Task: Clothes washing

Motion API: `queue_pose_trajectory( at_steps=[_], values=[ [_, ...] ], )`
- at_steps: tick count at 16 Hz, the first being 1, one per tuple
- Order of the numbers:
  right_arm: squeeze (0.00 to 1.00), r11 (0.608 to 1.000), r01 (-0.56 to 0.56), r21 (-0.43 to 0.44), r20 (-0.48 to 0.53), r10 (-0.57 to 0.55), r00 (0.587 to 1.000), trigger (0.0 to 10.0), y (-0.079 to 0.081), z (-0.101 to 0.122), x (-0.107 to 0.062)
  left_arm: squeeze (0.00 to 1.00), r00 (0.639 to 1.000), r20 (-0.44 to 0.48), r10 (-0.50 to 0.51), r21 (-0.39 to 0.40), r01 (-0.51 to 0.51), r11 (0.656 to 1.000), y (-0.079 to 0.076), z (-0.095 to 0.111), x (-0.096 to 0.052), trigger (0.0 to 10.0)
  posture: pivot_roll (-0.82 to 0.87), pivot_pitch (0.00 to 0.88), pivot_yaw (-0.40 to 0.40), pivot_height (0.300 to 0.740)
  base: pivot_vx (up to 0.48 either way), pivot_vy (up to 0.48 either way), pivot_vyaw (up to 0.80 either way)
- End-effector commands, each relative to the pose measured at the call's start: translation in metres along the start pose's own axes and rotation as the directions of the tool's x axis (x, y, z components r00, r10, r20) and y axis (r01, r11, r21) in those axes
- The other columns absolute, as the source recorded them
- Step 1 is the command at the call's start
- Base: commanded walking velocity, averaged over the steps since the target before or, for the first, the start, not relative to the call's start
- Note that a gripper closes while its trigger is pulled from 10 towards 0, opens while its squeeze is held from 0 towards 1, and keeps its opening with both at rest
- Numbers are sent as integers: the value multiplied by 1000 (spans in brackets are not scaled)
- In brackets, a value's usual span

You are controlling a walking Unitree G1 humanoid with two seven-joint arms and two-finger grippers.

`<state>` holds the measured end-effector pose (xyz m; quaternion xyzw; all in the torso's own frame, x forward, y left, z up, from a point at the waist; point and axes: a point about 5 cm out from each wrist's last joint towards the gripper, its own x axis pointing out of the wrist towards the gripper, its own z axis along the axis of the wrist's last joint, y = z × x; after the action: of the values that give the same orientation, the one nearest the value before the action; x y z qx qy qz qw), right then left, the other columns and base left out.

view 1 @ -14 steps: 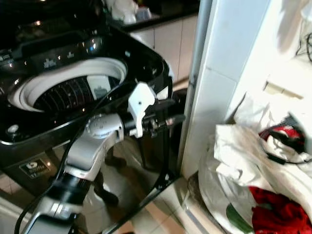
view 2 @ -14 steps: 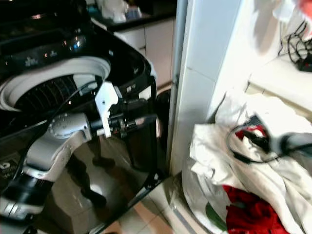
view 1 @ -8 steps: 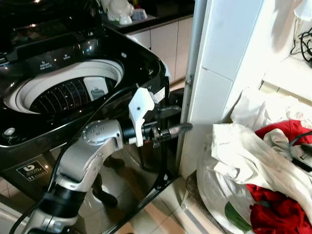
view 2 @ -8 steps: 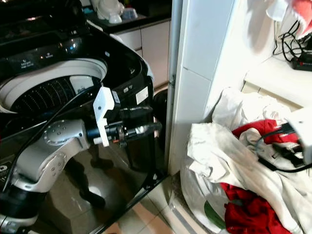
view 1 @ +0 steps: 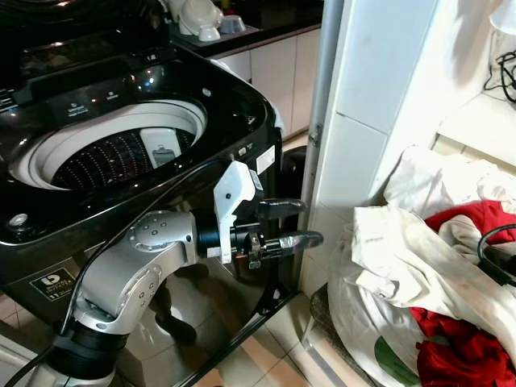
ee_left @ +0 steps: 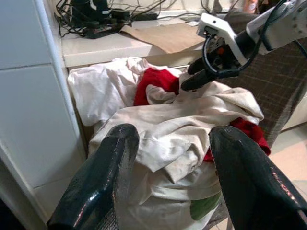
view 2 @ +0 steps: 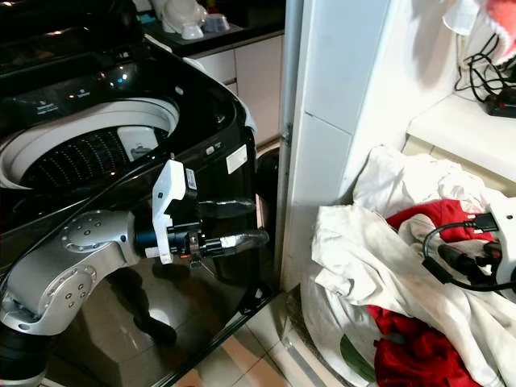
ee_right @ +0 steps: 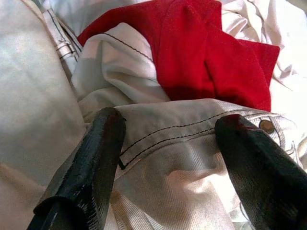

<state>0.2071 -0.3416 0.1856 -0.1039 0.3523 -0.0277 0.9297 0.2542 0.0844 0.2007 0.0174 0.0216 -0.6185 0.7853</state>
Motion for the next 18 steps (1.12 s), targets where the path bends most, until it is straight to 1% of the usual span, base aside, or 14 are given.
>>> queue_pose_trajectory(
  at_steps=[1, 2, 4, 5, 6, 9, 18],
  values=[
    [0, 999, -14, 34, -23, 14, 1000, 10000, -2, -5, -1, 0, 1000, -13, -24, -4, 24, 1000, -4, 1, -1, 10000, -79, 0, 59, 740, 0, 0, 0],
    [0, 998, -27, 50, -31, 29, 999, 7137, -1, -8, -1, 0, 999, -18, -32, -7, 31, 999, -5, 1, -1, 10000, -79, 0, 59, 740, 0, 0, 0],
    [0, 997, -24, 67, -49, 27, 998, 2863, -2, -15, 1, 0, 999, -31, -40, -11, 39, 999, -6, 0, -2, 10000, -79, 0, 59, 740, 0, 0, 0],
    [0, 997, -25, 74, -58, 30, 998, 0, -2, -19, 2, 0, 998, -38, -44, -13, 43, 999, -7, 0, -3, 10000, -81, 0, 59, 740, 0, 0, 0],
    [0, 998, -15, 65, -83, 21, 996, 0, -4, -24, 2, 0, 998, -44, -48, -15, 48, 999, -7, -1, -3, 10000, -81, 0, 59, 740, 0, 0, 0],
    [0, 998, -15, 55, -94, 20, 995, 0, -4, -26, 2, 0, 997, -61, -52, -17, 51, 999, -8, -2, -4, 10000, -81, 0, 61, 740, 0, 0, 0],
    [0, 998, -25, 65, -61, 29, 998, 0, -5, -23, 0, 0, 996, -76, -34, -14, 33, 999, -5, -3, -5, 10000, -79, 0, 63, 740, 0, 0, 0]
  ],
)
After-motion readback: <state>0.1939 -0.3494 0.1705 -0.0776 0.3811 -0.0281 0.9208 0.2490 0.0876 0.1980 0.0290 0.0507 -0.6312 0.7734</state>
